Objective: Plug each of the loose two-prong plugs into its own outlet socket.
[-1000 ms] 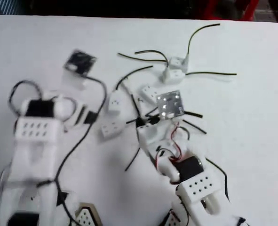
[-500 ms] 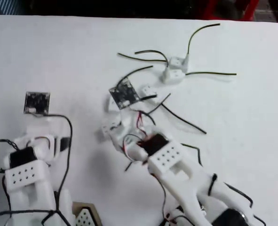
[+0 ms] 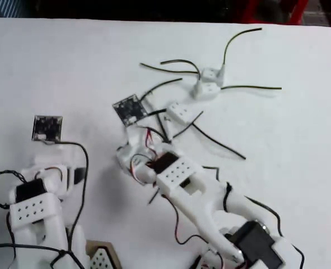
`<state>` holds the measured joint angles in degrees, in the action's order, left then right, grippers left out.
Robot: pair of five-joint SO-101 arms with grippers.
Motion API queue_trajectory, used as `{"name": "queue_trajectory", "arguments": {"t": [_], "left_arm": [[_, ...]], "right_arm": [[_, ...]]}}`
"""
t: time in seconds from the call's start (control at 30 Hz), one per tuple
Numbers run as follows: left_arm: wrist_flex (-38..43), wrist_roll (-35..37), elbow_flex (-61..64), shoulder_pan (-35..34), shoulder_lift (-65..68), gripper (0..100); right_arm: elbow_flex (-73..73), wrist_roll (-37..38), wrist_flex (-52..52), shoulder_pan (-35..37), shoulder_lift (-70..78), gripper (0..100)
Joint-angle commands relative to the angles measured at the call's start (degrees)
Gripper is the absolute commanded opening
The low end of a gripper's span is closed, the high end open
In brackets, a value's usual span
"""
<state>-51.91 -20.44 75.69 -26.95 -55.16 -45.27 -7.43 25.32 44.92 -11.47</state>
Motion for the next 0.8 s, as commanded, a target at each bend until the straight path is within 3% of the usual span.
{"name": "queue_trajectory", "arguments": {"t": [0.0, 0.77], "left_arm": [[0.88, 0.18, -0.26, -0.48, -1.36, 31], [1.05, 0.18, 0.44, -0.48, -1.71, 31]], "right_arm": [[3.08, -0.35, -1.19, 0.04, 0.57, 1.6], [2.99, 0.18, -1.1, -1.27, 3.03, 1.6]]}}
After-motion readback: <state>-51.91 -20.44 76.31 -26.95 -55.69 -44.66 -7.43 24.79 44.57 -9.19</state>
